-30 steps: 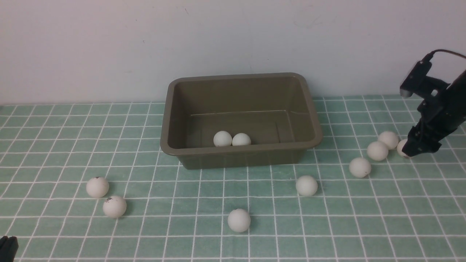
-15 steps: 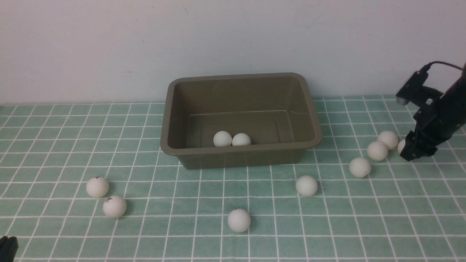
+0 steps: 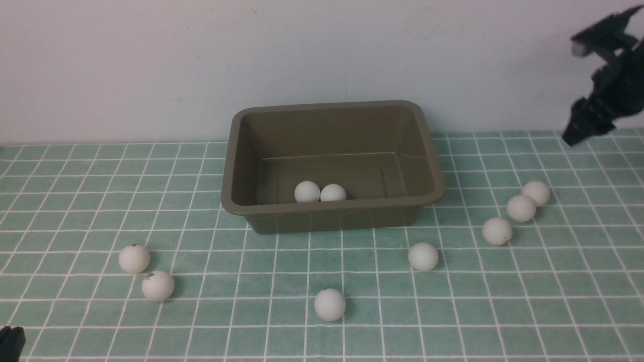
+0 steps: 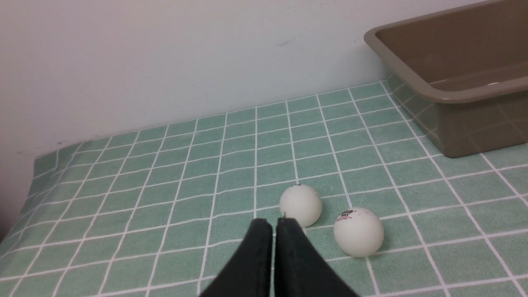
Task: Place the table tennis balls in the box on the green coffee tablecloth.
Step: 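Release the ping pong ball into the bin and lift the gripper away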
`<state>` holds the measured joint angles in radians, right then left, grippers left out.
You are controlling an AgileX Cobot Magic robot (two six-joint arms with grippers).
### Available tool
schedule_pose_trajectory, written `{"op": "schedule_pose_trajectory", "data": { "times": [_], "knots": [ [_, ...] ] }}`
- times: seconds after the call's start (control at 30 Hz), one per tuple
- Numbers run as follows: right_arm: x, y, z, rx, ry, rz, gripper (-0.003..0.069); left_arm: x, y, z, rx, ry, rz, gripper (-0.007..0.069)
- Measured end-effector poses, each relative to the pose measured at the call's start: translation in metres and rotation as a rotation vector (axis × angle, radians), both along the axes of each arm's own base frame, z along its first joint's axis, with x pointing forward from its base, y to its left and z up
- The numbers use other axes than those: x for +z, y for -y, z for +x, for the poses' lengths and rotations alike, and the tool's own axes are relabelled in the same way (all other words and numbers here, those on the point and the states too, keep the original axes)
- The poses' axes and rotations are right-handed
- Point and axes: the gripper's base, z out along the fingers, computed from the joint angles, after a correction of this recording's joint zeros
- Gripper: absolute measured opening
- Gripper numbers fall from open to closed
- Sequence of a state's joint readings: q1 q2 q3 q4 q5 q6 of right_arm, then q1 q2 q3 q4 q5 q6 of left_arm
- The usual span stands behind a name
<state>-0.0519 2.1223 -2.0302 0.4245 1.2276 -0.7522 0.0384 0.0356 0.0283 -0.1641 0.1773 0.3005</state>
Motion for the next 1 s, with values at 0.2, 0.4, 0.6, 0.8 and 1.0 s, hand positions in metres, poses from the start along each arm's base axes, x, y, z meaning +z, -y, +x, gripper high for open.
{"op": "schedule_pose_trajectory", "data": {
  "times": [0.2, 0.4, 0.6, 0.8, 1.0],
  "knots": [
    [0.003, -0.117, -0.012, 0.249, 0.0, 0.148, 0.0358, 0.0, 0.0, 0.0, 0.0, 0.0, 0.0, -0.0004],
    [-0.048, -0.204, -0.021, 0.414, 0.029, -0.087, 0.0358, 0.0, 0.0, 0.0, 0.0, 0.0, 0.0, -0.0004],
    [-0.078, -0.231, -0.016, 0.292, 0.069, -0.161, 0.0382, 0.0, 0.0, 0.0, 0.0, 0.0, 0.0, -0.0004],
    [-0.078, -0.229, -0.013, 0.228, 0.072, -0.149, 0.0504, 0.0, 0.0, 0.0, 0.0, 0.0, 0.0, -0.0004],
    [-0.052, -0.219, -0.019, 0.185, 0.094, -0.207, 0.0521, 0.0, 0.0, 0.0, 0.0, 0.0, 0.0, -0.0004]
  ]
}}
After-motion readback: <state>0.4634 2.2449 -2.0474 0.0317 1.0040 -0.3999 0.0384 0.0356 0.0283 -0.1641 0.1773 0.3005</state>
